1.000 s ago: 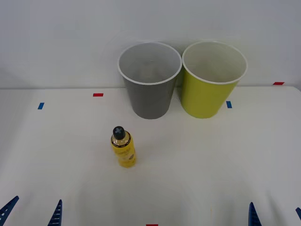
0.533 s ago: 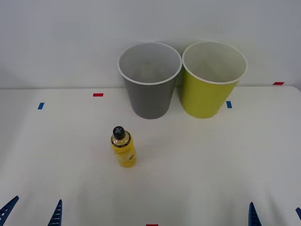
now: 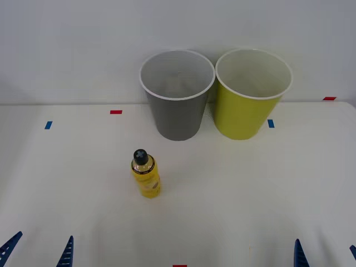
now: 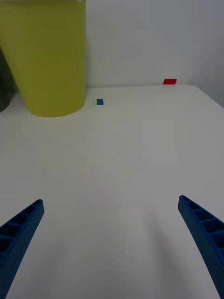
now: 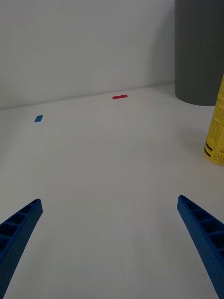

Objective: Put cans in the gray bin and PET bottles in the light green bin.

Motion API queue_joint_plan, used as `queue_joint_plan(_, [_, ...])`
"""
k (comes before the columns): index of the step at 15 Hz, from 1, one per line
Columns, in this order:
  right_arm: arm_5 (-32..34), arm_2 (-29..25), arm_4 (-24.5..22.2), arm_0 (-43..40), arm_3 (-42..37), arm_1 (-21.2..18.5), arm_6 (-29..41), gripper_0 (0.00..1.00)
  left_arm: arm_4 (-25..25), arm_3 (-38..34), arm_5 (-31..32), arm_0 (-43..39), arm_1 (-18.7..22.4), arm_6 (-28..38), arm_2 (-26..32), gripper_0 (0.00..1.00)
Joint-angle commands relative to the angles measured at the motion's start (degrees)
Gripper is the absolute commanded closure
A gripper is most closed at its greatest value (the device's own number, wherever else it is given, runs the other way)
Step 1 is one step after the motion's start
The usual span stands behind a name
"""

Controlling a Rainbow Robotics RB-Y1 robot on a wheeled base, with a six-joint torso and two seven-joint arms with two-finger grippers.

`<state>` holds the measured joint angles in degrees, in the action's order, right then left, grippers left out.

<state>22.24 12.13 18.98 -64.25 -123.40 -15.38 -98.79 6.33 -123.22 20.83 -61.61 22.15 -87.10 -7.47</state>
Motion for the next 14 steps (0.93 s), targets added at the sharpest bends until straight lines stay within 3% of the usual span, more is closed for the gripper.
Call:
queue_joint_plan(1, [0.0,0.0,0.0,0.0,0.0,0.0,0.0,0.00,0.0,0.0,0.0,0.0,0.0,0.0,0.0,0.00])
queue_joint_plan(14, [0.0,0.0,0.0,0.0,0.0,0.0,0.0,0.00,0.0,0.0,0.0,0.0,0.0,0.0,0.0,0.00])
